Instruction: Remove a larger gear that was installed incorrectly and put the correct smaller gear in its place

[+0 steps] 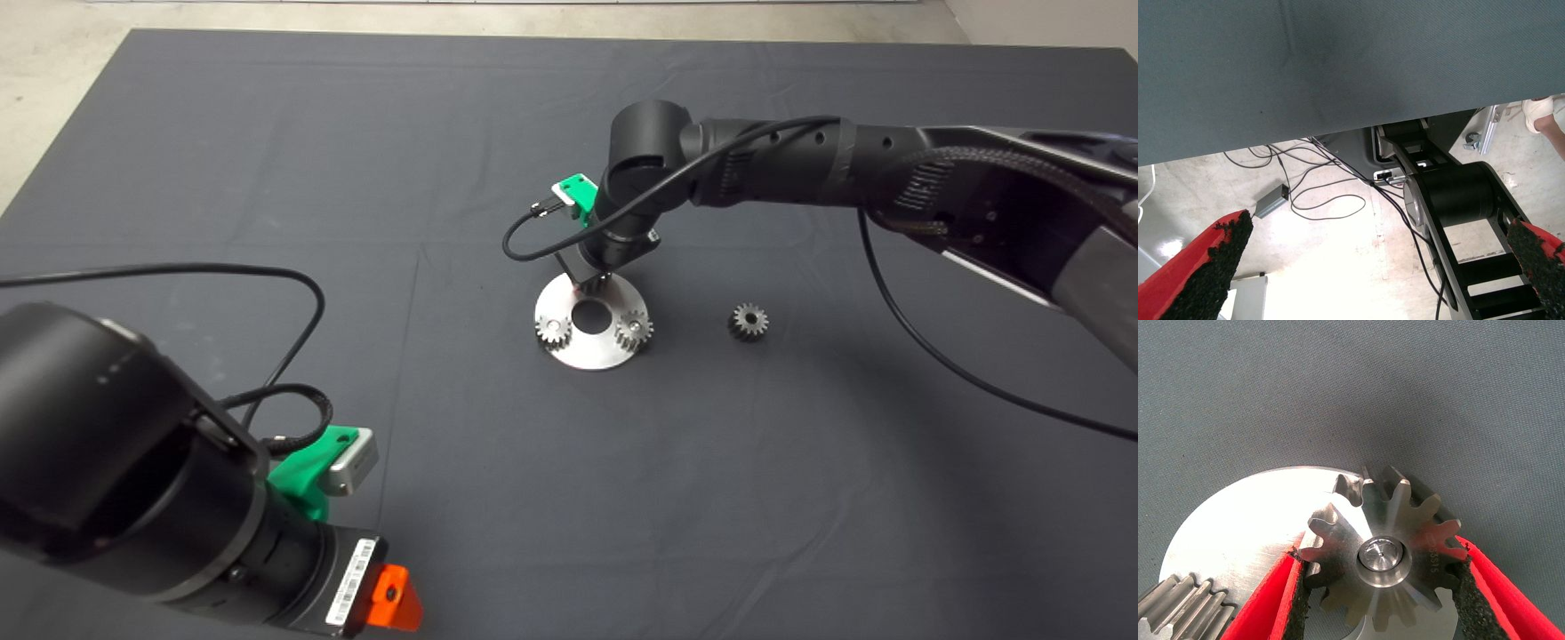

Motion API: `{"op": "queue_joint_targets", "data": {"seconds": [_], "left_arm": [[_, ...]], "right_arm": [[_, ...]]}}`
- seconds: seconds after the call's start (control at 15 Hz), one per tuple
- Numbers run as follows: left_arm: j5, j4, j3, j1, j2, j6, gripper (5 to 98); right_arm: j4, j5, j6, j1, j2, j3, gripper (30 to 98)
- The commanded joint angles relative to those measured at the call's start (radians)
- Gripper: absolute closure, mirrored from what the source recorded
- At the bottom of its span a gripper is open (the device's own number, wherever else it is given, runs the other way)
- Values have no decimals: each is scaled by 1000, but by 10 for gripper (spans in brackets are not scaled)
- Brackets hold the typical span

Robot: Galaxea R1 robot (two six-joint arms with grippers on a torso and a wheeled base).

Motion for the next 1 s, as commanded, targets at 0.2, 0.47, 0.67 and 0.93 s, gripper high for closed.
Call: {"op": "queue_joint_targets", "data": {"seconds": [0.2, 0.47, 0.67, 0.93], "left_arm": [[-1, -20, 18, -7, 0, -6, 54], [0, -20, 18, -7, -2, -6, 54], [0, -20, 18, -7, -1, -6, 54], [0, -20, 18, -8, -2, -6, 54]], "right_arm": [[-33, -5, 6, 29, 2, 5, 801], [-31, -13, 6, 32, 2, 12, 801], [-30, -13, 6, 34, 2, 16, 802], [-28, -15, 6, 36, 2, 19, 801]]}}
